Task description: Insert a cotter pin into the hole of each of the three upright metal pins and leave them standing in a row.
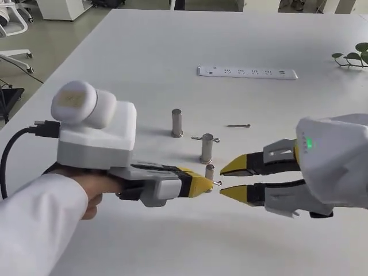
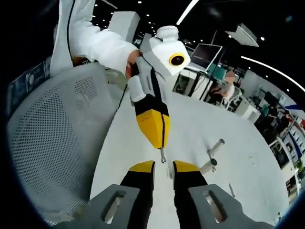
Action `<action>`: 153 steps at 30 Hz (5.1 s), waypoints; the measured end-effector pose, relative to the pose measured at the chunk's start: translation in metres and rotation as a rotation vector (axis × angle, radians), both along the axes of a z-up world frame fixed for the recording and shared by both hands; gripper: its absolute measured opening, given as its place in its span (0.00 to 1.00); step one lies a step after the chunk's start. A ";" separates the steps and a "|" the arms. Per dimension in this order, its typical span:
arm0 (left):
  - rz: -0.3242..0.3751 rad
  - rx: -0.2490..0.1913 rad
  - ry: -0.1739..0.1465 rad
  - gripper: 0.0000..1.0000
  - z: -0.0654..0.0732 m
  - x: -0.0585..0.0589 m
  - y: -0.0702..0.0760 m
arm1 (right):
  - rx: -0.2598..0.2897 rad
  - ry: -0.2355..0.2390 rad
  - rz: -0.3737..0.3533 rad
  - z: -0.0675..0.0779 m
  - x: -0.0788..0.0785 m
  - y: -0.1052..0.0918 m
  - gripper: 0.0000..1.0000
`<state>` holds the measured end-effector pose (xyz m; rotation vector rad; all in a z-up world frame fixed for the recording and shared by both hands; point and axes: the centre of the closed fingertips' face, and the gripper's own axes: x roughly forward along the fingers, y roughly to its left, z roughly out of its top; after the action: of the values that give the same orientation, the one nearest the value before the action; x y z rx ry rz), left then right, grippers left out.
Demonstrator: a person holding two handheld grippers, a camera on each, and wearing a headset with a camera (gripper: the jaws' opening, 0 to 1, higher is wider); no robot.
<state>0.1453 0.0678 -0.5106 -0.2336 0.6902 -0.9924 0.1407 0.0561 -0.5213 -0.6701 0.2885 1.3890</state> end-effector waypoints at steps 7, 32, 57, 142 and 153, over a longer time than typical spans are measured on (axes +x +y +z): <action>-0.052 -0.017 -0.073 0.00 0.012 -0.004 0.002 | 0.095 0.177 -0.028 0.003 -0.001 -0.002 0.14; -0.400 0.118 -0.292 0.00 -0.009 -0.042 -0.014 | 0.038 0.325 0.094 -0.013 -0.045 0.000 0.00; -0.529 0.174 -0.307 0.00 -0.021 -0.056 -0.018 | -0.077 0.330 0.165 -0.025 -0.060 -0.002 0.00; -0.031 0.293 -0.283 0.07 -0.081 0.060 -0.005 | -0.170 0.207 -0.039 -0.043 0.046 -0.015 0.00; -0.053 0.311 -0.301 0.07 -0.083 0.059 -0.006 | -0.184 0.200 -0.034 -0.048 0.051 -0.011 0.00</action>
<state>0.2046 0.0616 -0.5933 0.2038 0.5663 -0.9317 0.1912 0.0451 -0.5693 -0.6743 0.5894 1.4099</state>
